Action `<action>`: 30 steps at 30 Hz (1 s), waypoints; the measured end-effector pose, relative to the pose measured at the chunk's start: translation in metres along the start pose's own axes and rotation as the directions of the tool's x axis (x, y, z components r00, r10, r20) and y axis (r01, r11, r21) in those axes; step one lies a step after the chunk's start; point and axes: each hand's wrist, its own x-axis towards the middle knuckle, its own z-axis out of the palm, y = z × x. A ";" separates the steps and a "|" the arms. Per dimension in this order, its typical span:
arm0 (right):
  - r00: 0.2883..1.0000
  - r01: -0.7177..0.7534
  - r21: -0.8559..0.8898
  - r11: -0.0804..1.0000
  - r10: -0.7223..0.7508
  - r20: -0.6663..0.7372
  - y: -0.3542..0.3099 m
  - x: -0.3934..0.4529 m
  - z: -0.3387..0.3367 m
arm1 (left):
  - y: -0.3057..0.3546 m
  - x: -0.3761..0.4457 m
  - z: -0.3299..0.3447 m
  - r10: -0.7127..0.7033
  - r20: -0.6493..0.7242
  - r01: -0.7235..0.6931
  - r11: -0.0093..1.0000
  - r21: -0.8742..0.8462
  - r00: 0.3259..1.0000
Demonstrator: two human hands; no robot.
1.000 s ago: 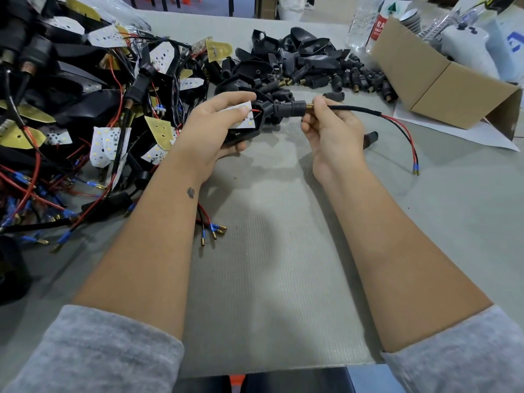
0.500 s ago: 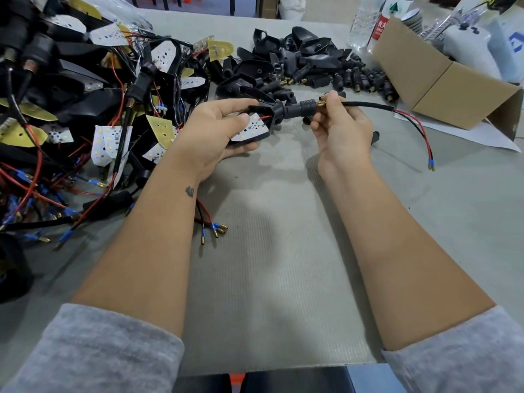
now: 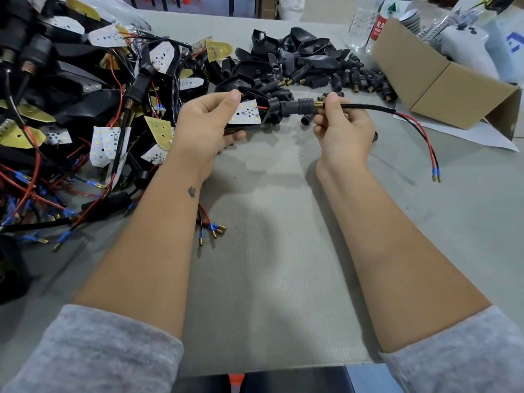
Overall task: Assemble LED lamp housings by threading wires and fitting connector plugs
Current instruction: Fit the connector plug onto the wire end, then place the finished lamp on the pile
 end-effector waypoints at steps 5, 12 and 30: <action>0.999 -0.028 0.002 1.000 0.028 0.016 -0.001 0.000 0.000 | 0.000 0.002 -0.004 -0.029 -0.005 0.028 0.997 -0.077 1.000; 0.994 -0.089 0.053 0.995 0.085 0.066 -0.001 0.000 0.000 | 0.001 0.004 -0.008 -0.035 0.008 0.036 0.977 -0.211 0.999; 0.968 -0.249 0.236 0.939 0.245 0.047 0.001 -0.004 0.005 | -0.010 -0.009 0.042 -0.097 0.200 0.144 0.962 -0.231 0.975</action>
